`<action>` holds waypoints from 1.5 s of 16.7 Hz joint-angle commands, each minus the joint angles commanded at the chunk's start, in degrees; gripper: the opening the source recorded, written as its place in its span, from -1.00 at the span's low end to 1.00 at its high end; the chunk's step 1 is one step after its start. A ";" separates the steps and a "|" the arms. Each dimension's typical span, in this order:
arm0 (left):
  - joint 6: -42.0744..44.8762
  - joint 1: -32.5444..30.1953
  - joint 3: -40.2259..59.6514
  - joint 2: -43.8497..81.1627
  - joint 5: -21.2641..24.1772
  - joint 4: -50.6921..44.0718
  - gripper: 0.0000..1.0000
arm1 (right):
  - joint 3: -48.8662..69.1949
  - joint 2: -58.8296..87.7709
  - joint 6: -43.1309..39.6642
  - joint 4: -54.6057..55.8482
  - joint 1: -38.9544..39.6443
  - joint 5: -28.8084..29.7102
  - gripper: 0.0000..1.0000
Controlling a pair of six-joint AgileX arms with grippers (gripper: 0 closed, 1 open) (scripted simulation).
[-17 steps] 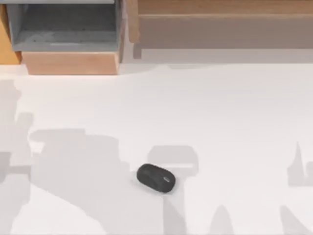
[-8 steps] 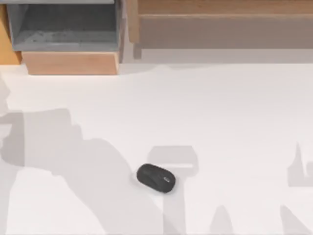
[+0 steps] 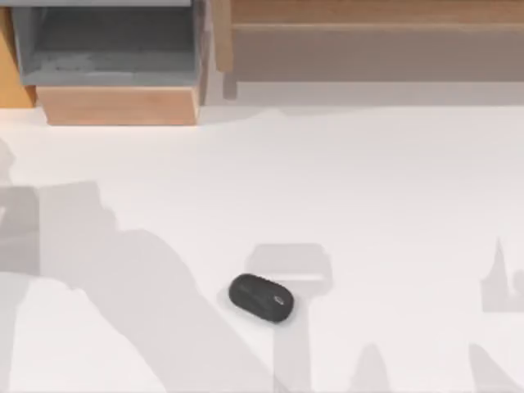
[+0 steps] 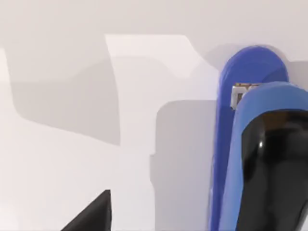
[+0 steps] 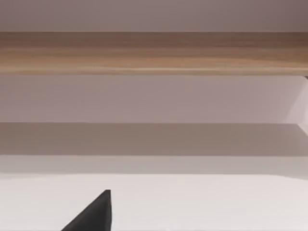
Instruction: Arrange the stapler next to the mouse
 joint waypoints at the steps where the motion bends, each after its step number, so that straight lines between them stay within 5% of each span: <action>1: 0.04 0.04 -0.82 0.64 0.00 1.84 1.00 | 0.00 0.00 0.00 0.00 0.00 0.00 1.00; 7: 0.16 0.14 -2.48 2.12 0.01 4.14 1.00 | 0.00 0.00 0.00 0.00 0.00 0.00 1.00; 20: 0.16 0.14 -2.48 2.12 0.01 4.14 -0.96 | 0.00 0.00 0.00 0.00 0.00 0.00 1.00; 25: 0.16 0.14 -2.48 2.12 0.01 4.14 -1.00 | 0.00 0.00 0.00 0.00 0.00 0.00 1.00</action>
